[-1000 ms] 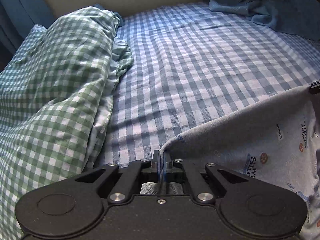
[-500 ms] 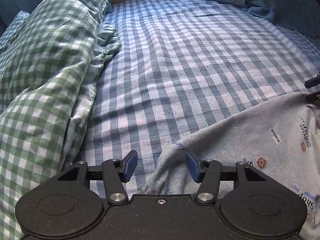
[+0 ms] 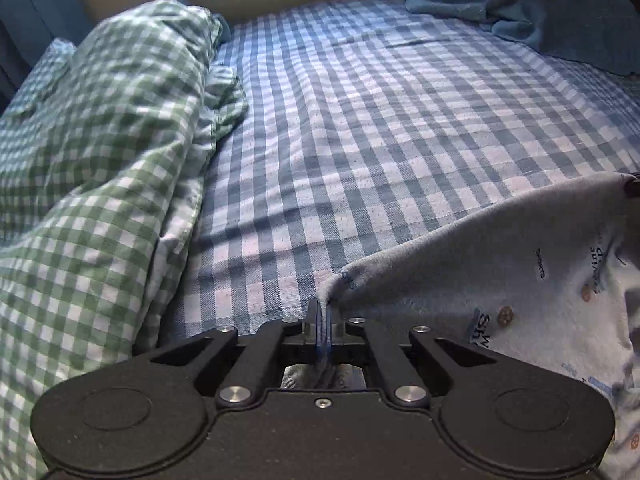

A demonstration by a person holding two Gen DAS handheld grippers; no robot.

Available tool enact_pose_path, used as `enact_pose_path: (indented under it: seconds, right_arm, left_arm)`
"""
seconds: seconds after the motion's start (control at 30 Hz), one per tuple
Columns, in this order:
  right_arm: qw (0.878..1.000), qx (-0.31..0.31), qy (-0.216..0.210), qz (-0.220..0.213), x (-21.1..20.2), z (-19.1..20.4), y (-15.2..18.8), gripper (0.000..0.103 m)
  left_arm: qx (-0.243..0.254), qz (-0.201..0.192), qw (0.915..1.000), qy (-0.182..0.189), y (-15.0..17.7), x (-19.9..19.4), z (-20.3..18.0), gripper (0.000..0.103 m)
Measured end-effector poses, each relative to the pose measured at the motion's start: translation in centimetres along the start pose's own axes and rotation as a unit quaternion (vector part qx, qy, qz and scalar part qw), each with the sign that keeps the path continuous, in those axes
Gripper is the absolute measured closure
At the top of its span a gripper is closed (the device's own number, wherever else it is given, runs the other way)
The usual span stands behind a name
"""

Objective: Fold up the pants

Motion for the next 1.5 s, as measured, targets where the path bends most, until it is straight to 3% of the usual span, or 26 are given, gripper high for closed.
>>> enact_pose_path:
  seconds: [0.2,0.4,0.53,0.73,1.07,1.33,1.47,1.5]
  right_arm:
    - [0.995,-0.056,0.066,-0.045,-8.9,6.8,2.5,0.099]
    - [0.994,-0.023,0.088,-0.057,-15.6,13.6,7.1,0.1]
    - [0.995,0.001,0.087,-0.045,-17.7,17.8,10.9,0.1]
    - [0.996,0.031,0.089,-0.007,-16.5,21.9,15.2,0.1]
    - [0.993,0.016,0.121,0.002,-17.3,25.3,16.6,0.101]
    - [0.993,-0.002,0.108,0.037,-16.0,29.2,18.5,0.101]
    - [0.993,-0.002,0.106,0.051,-15.1,30.2,19.5,0.101]
    - [0.993,0.0,0.105,0.054,-15.0,30.3,19.6,0.101]
  left_arm:
    - [0.048,-0.105,0.9931,0.023,4.4,-9.7,-0.4,0.102]
    - [0.12,-0.151,0.9806,0.035,11.8,-16.3,-1.7,0.102]
    - [0.172,-0.141,0.9744,0.029,17.5,-16.8,-2.6,0.102]
    - [0.23,-0.11,0.9667,0.019,23.7,-15.0,-3.4,0.102]
    - [0.28,-0.108,0.9538,0.01,26.6,-14.7,-3.3,0.102]
    - [0.305,-0.086,0.9486,0.009,29.0,-13.2,-3.3,0.102]
    - [0.3,-0.074,0.951,0.008,29.5,-12.9,-3.4,0.1]
    - [0.295,-0.069,0.953,0.01,29.5,-12.8,-3.4,0.094]
Point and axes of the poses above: each gripper's, at about its wrist camera, not at the fingertips, and x roughly the way its jaws point, z to its left, y to its underside, the point moved 5 cm from there along x, roughly the way its jaws point, and after that the axes turned 13 degrees about -x, right-handed, at the moved point
